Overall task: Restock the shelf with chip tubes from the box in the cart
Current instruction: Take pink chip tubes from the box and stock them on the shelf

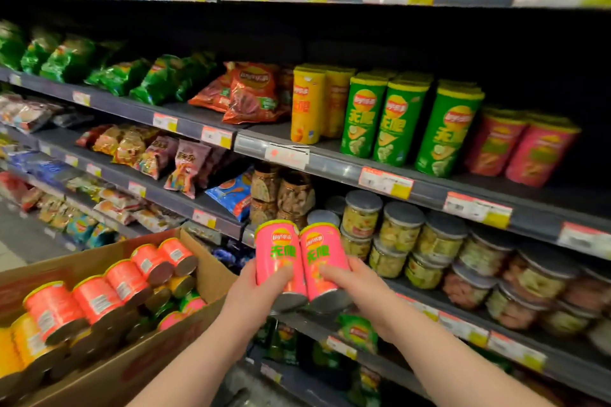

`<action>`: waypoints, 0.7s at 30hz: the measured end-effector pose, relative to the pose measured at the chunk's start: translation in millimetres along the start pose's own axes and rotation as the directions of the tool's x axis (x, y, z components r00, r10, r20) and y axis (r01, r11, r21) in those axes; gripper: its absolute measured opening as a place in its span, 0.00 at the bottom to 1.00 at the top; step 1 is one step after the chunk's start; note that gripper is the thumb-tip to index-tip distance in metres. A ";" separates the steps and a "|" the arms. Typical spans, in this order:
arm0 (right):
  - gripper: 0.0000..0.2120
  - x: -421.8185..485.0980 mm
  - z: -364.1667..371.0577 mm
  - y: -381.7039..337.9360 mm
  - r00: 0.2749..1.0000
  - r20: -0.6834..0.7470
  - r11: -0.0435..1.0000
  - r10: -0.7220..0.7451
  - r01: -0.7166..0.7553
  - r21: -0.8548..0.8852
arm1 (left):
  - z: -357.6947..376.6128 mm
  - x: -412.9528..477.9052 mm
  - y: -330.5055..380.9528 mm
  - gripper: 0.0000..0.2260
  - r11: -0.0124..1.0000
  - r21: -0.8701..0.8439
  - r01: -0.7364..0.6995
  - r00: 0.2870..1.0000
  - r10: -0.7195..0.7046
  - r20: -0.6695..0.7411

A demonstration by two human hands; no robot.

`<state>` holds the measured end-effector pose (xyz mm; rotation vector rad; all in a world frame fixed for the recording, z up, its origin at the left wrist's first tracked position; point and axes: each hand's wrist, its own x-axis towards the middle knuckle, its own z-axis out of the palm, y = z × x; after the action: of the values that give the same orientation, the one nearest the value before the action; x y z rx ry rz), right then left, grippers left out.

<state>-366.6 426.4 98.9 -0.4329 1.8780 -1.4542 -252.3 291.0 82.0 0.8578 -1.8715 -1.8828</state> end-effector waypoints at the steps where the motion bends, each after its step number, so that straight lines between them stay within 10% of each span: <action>1: 0.35 -5.9 -11.6 -1.1 1.000 -0.029 1.000 -0.012 0.012 0.010 | 11.9 0.0 5.9 0.15 1.000 0.005 -0.016 1.000 0.016 0.018; 14: 0.38 -66.8 -196.1 -27.3 0.905 -0.352 0.964 -0.238 0.265 0.028 | 191.0 -5.8 76.1 0.31 0.983 -0.099 -0.153 0.953 0.173 0.250; 21: 0.22 -62.5 -283.3 -59.8 0.813 -0.451 0.922 -0.369 0.381 -0.069 | 252.0 -2.6 94.3 0.28 0.977 -0.140 -0.159 0.951 0.189 0.243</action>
<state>-532.8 646.3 207.6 -0.5034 2.2269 -1.9810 -425.7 480.9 161.2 0.4112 -1.8838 -2.0464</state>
